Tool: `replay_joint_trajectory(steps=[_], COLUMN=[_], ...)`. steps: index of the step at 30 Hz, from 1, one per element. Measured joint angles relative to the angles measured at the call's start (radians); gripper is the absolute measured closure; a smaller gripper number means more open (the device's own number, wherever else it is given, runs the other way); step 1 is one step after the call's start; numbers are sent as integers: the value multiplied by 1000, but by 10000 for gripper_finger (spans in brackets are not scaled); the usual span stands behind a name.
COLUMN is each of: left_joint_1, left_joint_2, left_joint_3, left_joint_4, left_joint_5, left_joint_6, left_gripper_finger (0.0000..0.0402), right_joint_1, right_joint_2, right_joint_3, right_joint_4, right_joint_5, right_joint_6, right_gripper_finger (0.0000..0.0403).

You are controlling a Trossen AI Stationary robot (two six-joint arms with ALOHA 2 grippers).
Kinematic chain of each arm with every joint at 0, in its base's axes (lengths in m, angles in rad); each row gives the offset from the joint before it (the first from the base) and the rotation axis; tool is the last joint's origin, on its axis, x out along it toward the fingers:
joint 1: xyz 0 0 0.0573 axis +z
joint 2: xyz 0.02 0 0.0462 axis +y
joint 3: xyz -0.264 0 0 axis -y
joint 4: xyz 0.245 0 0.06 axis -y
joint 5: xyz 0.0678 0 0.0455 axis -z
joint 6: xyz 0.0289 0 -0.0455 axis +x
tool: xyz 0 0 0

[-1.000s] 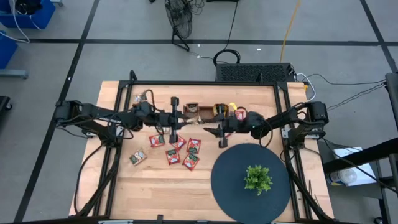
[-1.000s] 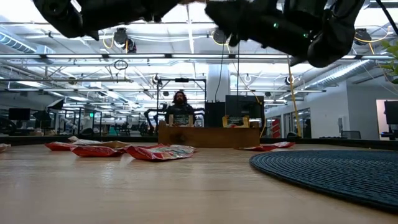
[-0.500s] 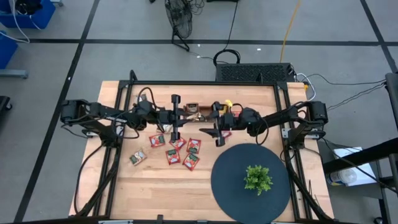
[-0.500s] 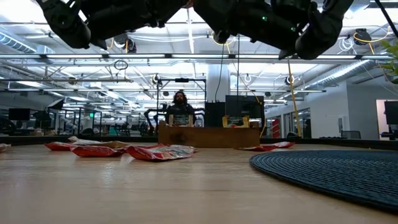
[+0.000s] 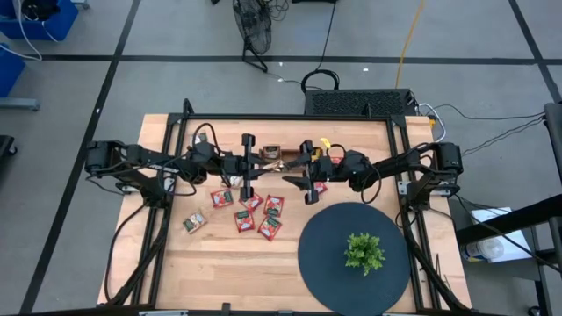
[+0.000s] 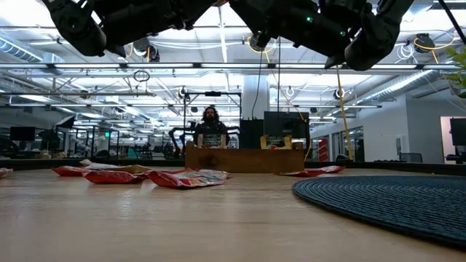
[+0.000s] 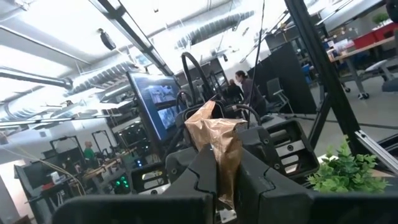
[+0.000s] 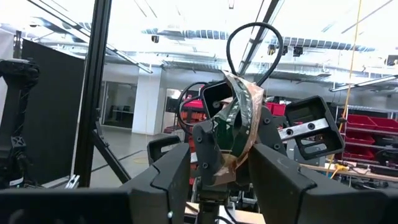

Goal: Pick & Place Tea
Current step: Put the brown tea bag into the left section wooden organizer

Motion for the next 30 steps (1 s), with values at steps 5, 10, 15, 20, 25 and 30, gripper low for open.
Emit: replay_joint_trajectory(steps=[5,10,15,20,25,30], left_joint_1=[0,0,1,6,6,5], left_joint_2=[0,-1,2,2,2,2], left_joint_3=[1,1,-1,-1,-1,-1], left_joint_4=[0,-4,-17,-15,-13,-8], left_joint_5=[0,2,11,20,24,23], left_joint_6=[-8,-10,-15,-20,-19,-18], left_gripper_finger=[378,378,378,378,378,378], right_joint_1=[0,0,0,2,13,14], right_joint_2=[0,0,-1,-2,-2,-2], right_joint_3=[0,0,1,1,1,1], right_joint_4=[20,44,48,26,-14,-18], right_joint_5=[1,12,74,70,72,73], right_joint_6=[-16,-33,-97,-95,-92,-95], right_gripper_finger=[274,297,305,305,309,316])
